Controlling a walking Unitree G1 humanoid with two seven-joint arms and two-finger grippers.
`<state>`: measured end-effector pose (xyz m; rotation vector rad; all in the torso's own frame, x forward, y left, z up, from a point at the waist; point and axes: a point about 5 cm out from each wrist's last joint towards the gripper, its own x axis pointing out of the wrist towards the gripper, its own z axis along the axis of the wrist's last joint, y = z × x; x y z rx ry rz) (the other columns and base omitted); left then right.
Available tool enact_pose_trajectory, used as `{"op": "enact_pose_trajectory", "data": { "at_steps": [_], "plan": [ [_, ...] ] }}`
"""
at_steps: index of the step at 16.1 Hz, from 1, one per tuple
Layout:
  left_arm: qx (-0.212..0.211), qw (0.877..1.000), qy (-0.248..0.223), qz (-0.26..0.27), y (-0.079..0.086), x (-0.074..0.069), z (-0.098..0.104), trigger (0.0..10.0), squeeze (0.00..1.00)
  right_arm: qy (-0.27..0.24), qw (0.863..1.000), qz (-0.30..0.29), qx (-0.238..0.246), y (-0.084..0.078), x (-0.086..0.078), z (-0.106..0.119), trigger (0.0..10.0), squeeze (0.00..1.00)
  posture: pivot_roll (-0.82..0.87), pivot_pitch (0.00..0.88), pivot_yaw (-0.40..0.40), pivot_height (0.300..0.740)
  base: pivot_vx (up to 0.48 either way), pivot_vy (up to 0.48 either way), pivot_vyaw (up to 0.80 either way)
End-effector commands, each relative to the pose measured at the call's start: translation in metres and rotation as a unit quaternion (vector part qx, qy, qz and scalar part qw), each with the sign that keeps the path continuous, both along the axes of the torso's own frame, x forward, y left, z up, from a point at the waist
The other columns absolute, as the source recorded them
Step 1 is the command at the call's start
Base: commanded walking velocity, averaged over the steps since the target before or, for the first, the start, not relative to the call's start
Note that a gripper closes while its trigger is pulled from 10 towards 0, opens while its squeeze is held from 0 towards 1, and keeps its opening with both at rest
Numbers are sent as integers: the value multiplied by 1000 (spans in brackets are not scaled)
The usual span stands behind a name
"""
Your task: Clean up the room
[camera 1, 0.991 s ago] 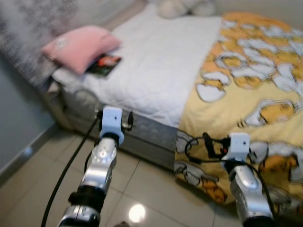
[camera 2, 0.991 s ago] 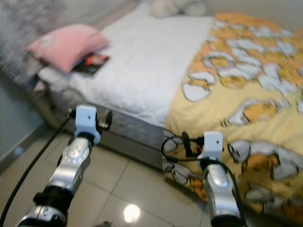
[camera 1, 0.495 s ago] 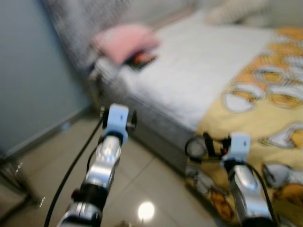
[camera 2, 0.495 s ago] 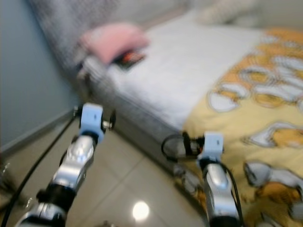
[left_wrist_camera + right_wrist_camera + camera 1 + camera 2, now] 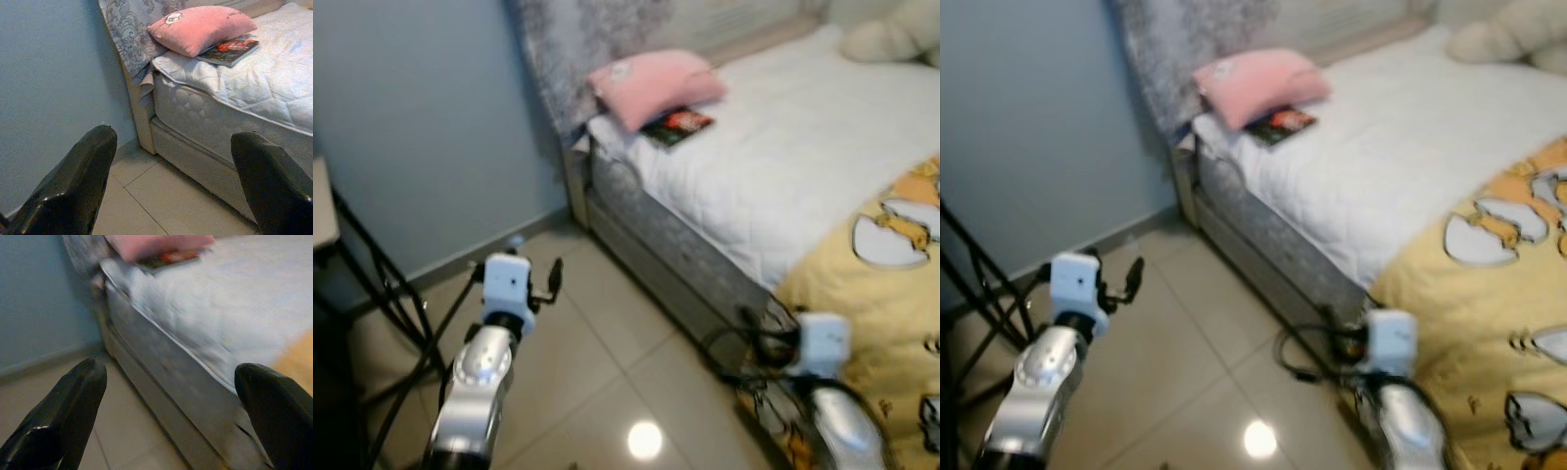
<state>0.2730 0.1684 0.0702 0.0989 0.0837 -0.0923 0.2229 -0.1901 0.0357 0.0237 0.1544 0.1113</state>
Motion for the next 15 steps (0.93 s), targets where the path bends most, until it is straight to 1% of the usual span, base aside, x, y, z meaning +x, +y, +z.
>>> {"op": "enact_pose_trajectory", "data": {
  "at_steps": [1,2,3,4,5,7,9,12,13,15],
  "plan": [
    [2,1000,-14,-6,-13,11,8,10000,0,18,1000,-18,5,-8,0,-5,10000,0,-36,0,66,740,480,0,556],
    [-18,1000,-3,6,-15,15,9,10000,0,13,1000,-25,13,-7,6,-1,10000,0,-36,0,66,740,480,0,544],
    [-18,1000,-1,3,-18,18,12,10000,0,6,999,-28,27,-5,14,5,10000,0,-32,0,63,740,480,0,550],
    [-5,1000,-7,-7,-19,19,15,10000,0,1,999,-23,25,-3,18,8,10000,0,-30,0,60,740,480,0,550],
    [-1,1000,-9,-10,-20,19,15,10000,0,-1,1000,-20,21,-3,19,9,10000,0,-30,0,60,740,480,0,550],
    [-5,1000,-11,-5,-24,24,16,10000,0,-1,1000,-17,14,-3,21,9,10000,0,-35,0,57,740,480,0,550],
    [0,1000,-11,-17,-32,23,17,10000,0,1,1000,-15,15,-2,23,9,10000,0,-35,0,57,740,474,0,550],
    [-4,1000,-2,-20,-37,15,12,10000,0,2,1000,-11,21,1,26,8,10000,0,-31,0,58,740,465,0,552],
    [-1,1000,-5,-18,-34,10,11,10000,0,0,1000,-10,23,2,25,9,10000,0,-28,0,56,740,461,0,550],
    [10,1000,-5,-1,-17,2,9,10000,0,5,1000,-4,26,3,16,7,10000,0,-18,0,47,740,461,0,547]
  ]
}}
